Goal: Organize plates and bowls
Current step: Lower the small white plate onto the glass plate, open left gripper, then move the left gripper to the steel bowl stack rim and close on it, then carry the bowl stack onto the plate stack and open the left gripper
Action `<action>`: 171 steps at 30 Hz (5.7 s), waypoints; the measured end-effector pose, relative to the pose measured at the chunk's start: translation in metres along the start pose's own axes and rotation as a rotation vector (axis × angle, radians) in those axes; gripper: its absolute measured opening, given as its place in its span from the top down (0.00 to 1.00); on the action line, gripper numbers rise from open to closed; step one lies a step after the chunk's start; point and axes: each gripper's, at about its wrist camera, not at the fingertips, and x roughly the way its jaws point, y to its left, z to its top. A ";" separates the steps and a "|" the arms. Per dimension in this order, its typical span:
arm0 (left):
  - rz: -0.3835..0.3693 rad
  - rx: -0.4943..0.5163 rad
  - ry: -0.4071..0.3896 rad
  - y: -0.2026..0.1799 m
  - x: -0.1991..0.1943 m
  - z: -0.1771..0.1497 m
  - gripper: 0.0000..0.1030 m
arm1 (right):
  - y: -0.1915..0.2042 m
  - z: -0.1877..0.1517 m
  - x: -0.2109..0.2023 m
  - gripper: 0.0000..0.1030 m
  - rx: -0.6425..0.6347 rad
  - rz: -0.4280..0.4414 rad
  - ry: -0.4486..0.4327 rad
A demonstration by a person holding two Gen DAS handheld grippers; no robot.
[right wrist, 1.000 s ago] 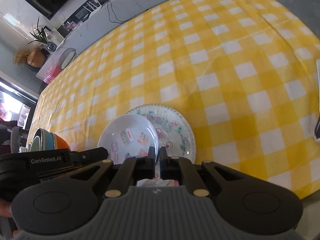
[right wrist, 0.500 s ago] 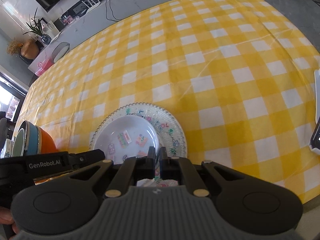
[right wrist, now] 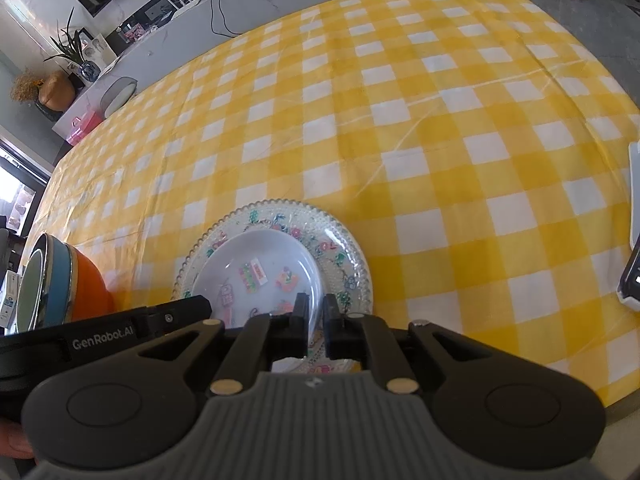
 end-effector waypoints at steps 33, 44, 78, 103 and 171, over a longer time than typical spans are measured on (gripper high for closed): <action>0.149 -0.019 -0.263 0.122 -0.160 0.027 0.33 | 0.157 0.018 -0.021 0.30 -0.157 0.165 -0.015; 0.129 -0.178 -0.180 0.190 -0.131 0.022 0.33 | 0.224 0.007 0.038 0.30 -0.190 0.126 0.121; 0.013 -0.232 -0.060 0.216 -0.089 0.017 0.59 | 0.222 0.005 0.075 0.59 -0.117 0.097 0.214; 0.081 -0.149 -0.089 0.185 -0.100 0.015 0.64 | 0.216 0.001 0.059 0.63 -0.073 0.078 0.169; 0.008 0.030 0.063 -0.017 -0.027 0.026 0.65 | 0.019 0.044 -0.020 0.65 0.110 -0.015 0.140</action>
